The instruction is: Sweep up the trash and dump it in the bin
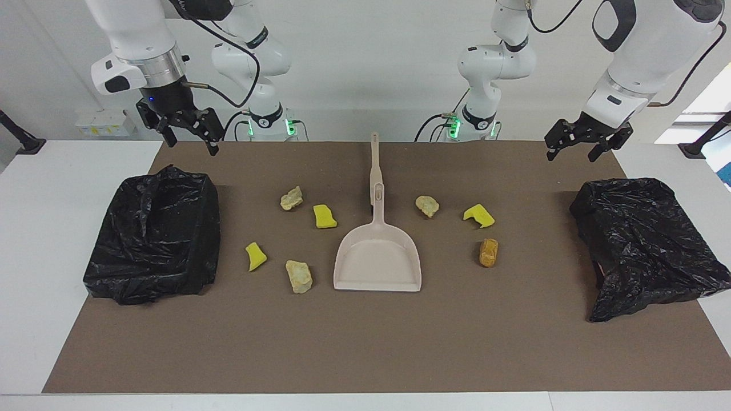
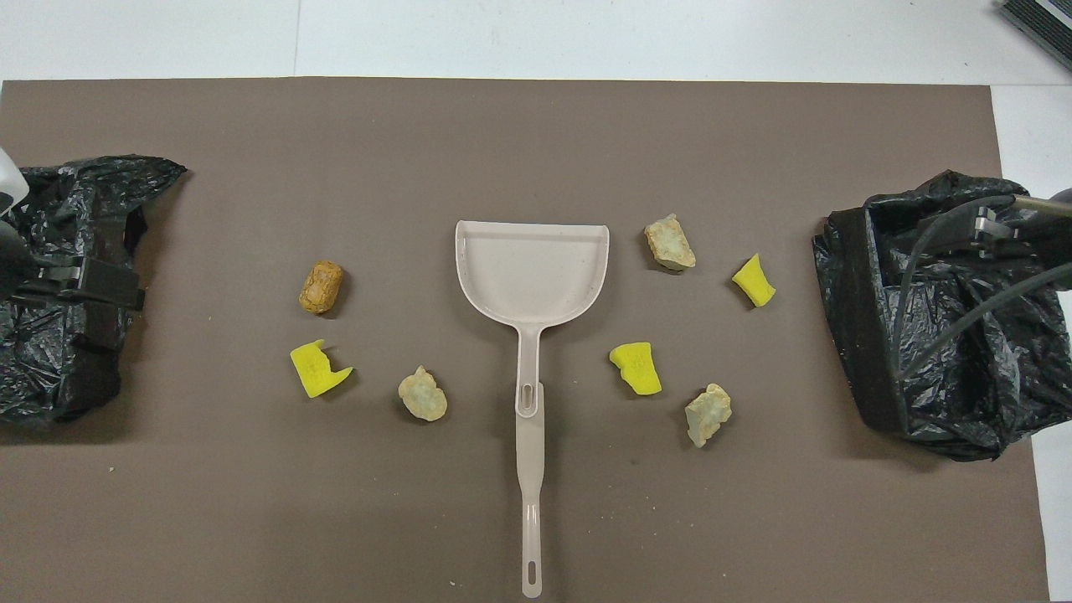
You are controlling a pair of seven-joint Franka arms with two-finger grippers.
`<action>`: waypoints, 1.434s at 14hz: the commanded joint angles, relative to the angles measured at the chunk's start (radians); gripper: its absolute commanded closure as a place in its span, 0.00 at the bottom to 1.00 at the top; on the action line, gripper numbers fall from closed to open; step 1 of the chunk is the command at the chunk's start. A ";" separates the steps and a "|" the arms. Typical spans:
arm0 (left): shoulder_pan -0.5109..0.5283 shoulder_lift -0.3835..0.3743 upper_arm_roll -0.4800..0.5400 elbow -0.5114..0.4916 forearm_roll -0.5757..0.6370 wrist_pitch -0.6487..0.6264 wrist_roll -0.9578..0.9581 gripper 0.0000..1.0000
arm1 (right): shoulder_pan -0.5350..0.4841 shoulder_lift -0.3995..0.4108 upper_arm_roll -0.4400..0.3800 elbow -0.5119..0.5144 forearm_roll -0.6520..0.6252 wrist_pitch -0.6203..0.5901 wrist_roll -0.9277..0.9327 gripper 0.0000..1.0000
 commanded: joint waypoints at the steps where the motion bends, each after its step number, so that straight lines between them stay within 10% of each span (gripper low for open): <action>1: 0.007 0.009 -0.006 0.019 0.013 -0.026 0.017 0.00 | -0.010 -0.008 0.007 -0.014 0.011 0.005 0.003 0.00; 11: -0.014 -0.017 -0.015 -0.054 0.000 -0.003 0.003 0.00 | 0.006 -0.014 0.018 -0.043 0.080 0.039 -0.001 0.00; 20: -0.305 -0.118 -0.020 -0.438 -0.003 0.277 -0.176 0.00 | 0.233 0.096 0.030 -0.143 0.071 0.274 0.185 0.00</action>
